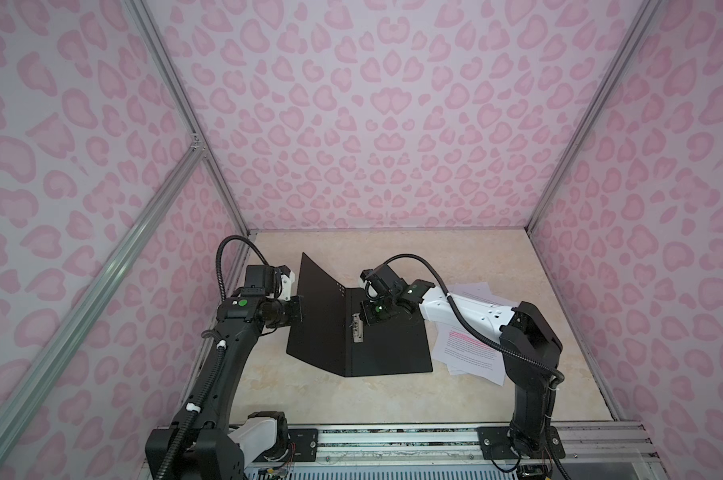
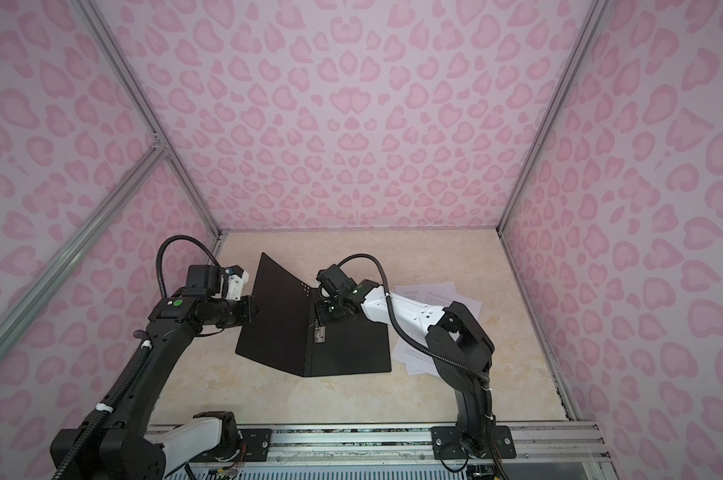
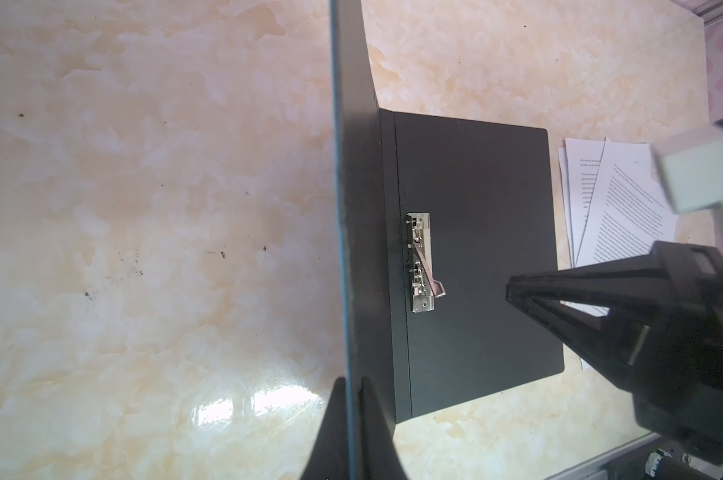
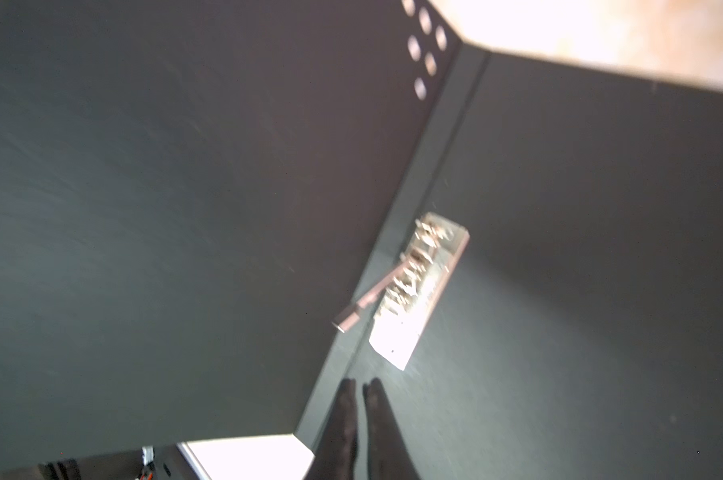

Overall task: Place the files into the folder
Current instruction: 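Raise the clip lever fully open with the right gripper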

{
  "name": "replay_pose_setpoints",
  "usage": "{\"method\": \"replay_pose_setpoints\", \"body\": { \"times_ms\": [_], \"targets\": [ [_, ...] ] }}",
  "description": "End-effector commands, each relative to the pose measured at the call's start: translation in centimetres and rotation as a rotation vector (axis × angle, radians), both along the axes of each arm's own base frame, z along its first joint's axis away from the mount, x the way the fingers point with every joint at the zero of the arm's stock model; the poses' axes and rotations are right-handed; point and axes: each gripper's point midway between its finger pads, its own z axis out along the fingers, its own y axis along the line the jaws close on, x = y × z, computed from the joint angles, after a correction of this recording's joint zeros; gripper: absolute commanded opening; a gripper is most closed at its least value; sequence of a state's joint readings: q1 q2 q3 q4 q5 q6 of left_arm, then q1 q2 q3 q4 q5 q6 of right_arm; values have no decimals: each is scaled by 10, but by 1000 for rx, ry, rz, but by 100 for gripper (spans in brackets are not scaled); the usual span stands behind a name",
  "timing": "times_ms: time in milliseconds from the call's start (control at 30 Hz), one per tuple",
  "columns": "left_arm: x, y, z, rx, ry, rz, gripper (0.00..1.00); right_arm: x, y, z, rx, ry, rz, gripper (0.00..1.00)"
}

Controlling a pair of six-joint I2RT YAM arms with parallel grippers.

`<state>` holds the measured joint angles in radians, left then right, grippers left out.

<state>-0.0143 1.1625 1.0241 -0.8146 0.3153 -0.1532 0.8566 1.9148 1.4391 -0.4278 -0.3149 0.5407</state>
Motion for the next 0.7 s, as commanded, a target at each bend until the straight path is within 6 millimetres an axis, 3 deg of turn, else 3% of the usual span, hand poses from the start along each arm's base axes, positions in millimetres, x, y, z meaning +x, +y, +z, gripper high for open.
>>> {"method": "replay_pose_setpoints", "body": {
  "times_ms": [0, 233, 667],
  "targets": [
    [-1, 3, 1, 31, 4, -15, 4, -18, 9, -14, 52, 68, 46, 8],
    [-2, 5, 2, 40, -1, -16, 4, -31, 31, -29, 144, 134, 97, 11],
    [-5, 5, 3, 45, -9, -15, 4, -11, 52, -43, 162, 155, 117, 12]
  ]
}}
